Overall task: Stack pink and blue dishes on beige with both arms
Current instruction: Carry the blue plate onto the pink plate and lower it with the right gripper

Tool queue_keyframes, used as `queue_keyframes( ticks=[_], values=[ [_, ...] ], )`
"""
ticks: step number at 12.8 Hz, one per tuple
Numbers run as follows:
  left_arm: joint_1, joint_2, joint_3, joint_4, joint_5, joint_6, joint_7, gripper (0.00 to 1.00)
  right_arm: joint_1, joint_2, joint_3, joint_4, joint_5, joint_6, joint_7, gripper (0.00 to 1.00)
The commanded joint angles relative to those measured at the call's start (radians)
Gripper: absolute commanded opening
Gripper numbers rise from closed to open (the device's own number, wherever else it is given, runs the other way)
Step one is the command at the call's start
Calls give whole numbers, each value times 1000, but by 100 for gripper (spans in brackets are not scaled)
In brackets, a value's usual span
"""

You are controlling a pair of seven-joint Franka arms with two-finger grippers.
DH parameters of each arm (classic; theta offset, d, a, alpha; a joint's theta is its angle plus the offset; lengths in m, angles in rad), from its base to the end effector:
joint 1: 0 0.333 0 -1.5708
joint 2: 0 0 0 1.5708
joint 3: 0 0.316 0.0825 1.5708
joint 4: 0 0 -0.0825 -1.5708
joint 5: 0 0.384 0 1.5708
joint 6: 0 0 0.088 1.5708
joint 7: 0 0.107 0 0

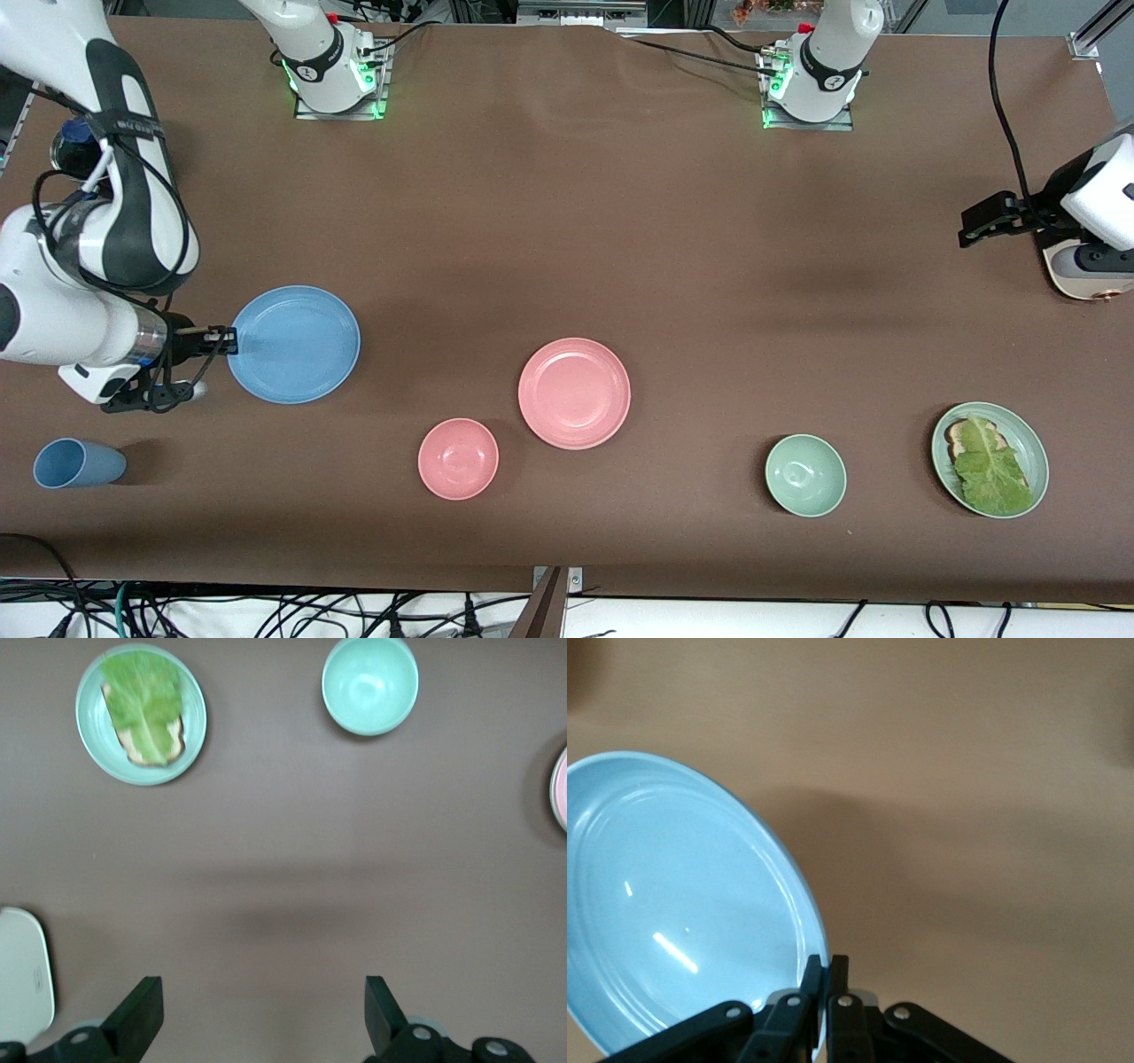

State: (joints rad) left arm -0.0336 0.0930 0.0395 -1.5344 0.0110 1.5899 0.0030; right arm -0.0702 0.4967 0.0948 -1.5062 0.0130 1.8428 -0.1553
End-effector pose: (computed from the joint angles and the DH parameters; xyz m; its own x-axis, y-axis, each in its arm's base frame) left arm 0.5834 0.0036 0.5904 0.9993 0.0027 -0.0375 0.0021 -0.9999 -0.0145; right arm 0.6761 0.0084 0.3672 0.9743 0.1709 -0.1469 0.1604 -0.9838 -0.0806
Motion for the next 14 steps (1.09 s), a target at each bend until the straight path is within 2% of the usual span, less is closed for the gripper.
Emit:
queue_keyframes(
  ticks=[1,4,10,14],
  values=[
    [-12,-44,23,-85,-22,93,23,100,-2,-7,84,23,18,-36,116,0],
    [-9,-38,19,-84,-13,88,37,100,30,5,195,23,18,-13,387,0],
    [-9,-35,16,-79,-13,99,32,100,301,150,197,29,2,349,889,0],
    [-9,-27,14,-72,-22,99,35,100,389,269,184,168,-28,395,1068,0]
  ],
)
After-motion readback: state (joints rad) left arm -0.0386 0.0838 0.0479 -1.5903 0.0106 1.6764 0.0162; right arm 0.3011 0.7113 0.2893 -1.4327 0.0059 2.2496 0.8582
